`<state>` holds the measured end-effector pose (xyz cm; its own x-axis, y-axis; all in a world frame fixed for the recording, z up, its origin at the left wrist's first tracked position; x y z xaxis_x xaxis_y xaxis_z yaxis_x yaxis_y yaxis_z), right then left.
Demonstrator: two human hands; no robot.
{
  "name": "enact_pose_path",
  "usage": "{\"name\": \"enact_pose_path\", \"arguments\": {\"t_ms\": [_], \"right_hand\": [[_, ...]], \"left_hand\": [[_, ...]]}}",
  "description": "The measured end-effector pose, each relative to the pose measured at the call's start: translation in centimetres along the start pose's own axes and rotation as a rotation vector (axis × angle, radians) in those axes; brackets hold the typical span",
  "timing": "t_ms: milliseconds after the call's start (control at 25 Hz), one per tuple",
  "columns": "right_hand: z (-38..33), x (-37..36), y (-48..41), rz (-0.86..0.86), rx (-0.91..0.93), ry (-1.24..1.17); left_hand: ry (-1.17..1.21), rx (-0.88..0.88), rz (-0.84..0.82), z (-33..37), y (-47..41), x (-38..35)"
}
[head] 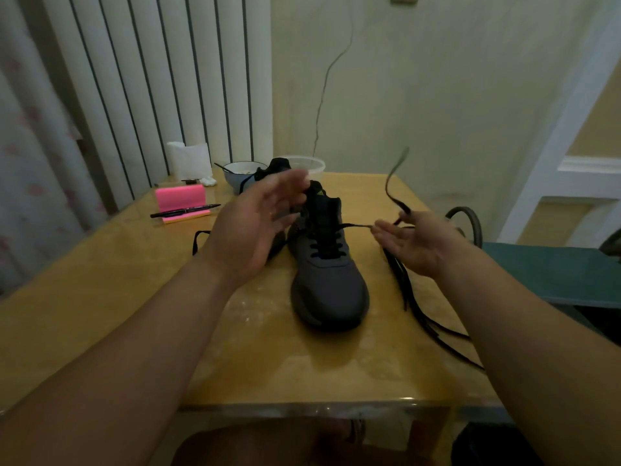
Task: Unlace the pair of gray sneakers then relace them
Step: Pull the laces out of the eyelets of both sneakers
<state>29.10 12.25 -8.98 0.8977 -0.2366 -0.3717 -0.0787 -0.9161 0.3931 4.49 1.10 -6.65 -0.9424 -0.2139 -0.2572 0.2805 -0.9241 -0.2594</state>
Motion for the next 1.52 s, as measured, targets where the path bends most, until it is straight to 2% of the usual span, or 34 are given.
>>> {"name": "enact_pose_path", "arguments": {"t_ms": [40, 80, 160, 200, 240, 280, 360, 400, 480, 560, 760, 960, 1200, 1280, 1400, 1520], "right_hand": [[0.5, 0.1, -0.1, 0.010, 0.031, 0.109], [1.0, 0.1, -0.1, 0.064, 0.106, 0.259], [2.0, 0.2, -0.2, 0.267, 0.381, 0.541], [2.3, 0.0, 0.2, 0.319, 0.542, 0.648], [2.6, -0.4, 1.0, 0.279, 0.665, 0.728], [3.0, -1.2, 1.9, 0.181, 0.726, 0.795], [4.1, -2.7, 3.1, -0.014, 0.705, 0.914], [4.7, -3.1, 3.5, -0.055, 0.698, 0.947], [5.9, -3.4, 3.7, -0.054, 0.740, 0.914], [7.4, -2.8, 3.7, -0.022, 0.748, 0.773], [8.4, -2.0, 4.7, -0.002, 0.767, 0.664], [8.5, -1.9, 4.6, -0.004, 0.790, 0.643], [8.7, -1.9, 4.3, 0.000, 0.793, 0.627], [8.7, -1.8, 4.2, 0.002, 0.797, 0.623], [8.7, -1.8, 4.2, 0.003, 0.796, 0.630], [8.7, -1.8, 4.1, 0.002, 0.800, 0.621]], "left_hand": [[-0.110, -0.036, -0.013, 0.3, 0.0, -0.3], [-0.343, -0.095, 0.008, 0.2, 0.2, -0.7], [-0.845, -0.207, 0.138, -1.6, 0.5, -0.8], [-0.975, -0.196, 0.162, -2.8, 1.0, -0.8], [-1.021, -0.162, 0.161, -3.9, 1.3, -0.7], [-0.985, -0.121, 0.165, -4.7, 1.4, -0.5], [-0.846, -0.108, 0.174, -5.3, 1.4, -0.1], [-0.796, -0.124, 0.162, -5.4, 1.3, -0.1], [-0.746, -0.145, 0.128, -5.5, 1.1, 0.0], [-0.753, -0.186, 0.103, -5.6, 0.8, 0.1], [-0.981, -0.530, -0.052, -5.1, 0.2, 0.6], [-1.048, -0.734, -0.122, -3.9, -0.5, 0.0], [-1.110, -0.654, -0.264, -3.6, -1.2, 0.4], [-1.134, -0.713, -0.291, -3.0, -1.4, 0.2], [-1.170, -0.793, -0.275, -2.5, -1.3, -0.6], [-1.140, -0.736, -0.231, -2.6, -1.0, -1.1]]}}
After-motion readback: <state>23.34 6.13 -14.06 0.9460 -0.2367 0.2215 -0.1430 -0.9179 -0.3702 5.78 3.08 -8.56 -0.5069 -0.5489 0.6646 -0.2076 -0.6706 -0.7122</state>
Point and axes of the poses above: each hand's wrist, its own y-axis away from the middle knuckle, its own x-axis out of the back of the hand, z = x × y, the point moved 2 cm from there along -y, towards the middle knuckle, and after that the axes turned 10 degrees about z, right-handed, at the moved point
